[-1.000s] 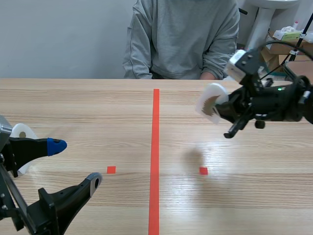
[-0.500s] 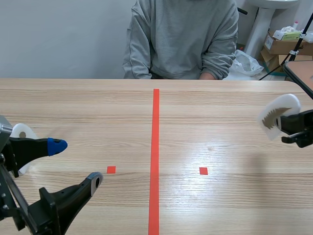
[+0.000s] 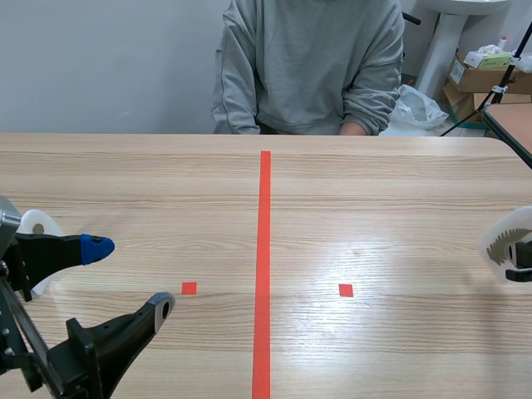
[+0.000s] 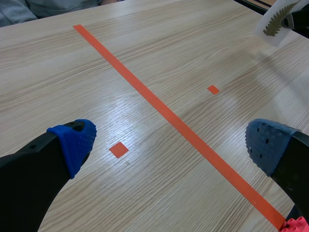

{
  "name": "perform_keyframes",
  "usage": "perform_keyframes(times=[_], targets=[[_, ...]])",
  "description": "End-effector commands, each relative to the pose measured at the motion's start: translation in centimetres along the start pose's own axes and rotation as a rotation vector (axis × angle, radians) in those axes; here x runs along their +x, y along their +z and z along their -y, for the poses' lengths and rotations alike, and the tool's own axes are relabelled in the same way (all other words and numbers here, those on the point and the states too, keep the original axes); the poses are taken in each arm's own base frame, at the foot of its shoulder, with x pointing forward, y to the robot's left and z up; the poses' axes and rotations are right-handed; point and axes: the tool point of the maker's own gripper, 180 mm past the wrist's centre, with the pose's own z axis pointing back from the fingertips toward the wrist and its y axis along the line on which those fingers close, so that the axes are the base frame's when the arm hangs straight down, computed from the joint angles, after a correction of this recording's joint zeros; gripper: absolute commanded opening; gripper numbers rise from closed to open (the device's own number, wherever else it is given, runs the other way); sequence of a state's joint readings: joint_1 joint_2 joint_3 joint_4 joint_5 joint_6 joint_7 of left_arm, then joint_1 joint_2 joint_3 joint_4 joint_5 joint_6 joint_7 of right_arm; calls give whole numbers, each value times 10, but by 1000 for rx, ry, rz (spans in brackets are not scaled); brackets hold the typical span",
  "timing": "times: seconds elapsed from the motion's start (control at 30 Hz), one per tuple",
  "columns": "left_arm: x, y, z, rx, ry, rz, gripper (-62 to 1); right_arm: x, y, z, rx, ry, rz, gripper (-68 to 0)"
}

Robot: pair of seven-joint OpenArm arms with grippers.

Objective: Do the leaf sorting experiment

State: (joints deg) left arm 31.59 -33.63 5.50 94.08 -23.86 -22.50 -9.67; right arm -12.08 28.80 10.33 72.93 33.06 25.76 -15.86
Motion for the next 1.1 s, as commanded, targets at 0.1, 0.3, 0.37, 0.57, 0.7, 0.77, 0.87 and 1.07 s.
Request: perform_keyframes(times=[0.1, 0.3, 0.37, 0.57, 0.7, 0.77, 0.87, 1.07], targets=[[10, -1, -1, 5, 1, 35, 14, -2, 0, 0, -32, -38, 6, -668], [9, -1, -1, 5, 1, 33, 14, -20, 0, 4, -74, -61, -37, -668], [9, -1, -1, 5, 1, 32, 14, -26, 0, 3, -75, -74, -48, -668], [8, -1, -1, 5, 1, 28, 14, -32, -2, 2, -78, -92, -50, -668], [8, -1, -1, 5, 1, 28, 14, -32, -2, 2, -79, -91, -50, -665], [8, -1, -1, 5, 1, 28, 14, -32, -2, 2, -79, -91, -50, -645], [8, -1, -1, 5, 1, 28, 14, -32, -2, 2, -79, -91, -50, -556], [8, -1, -1, 5, 1, 28, 14, -32, -1, 2, -78, -91, -50, -314]])
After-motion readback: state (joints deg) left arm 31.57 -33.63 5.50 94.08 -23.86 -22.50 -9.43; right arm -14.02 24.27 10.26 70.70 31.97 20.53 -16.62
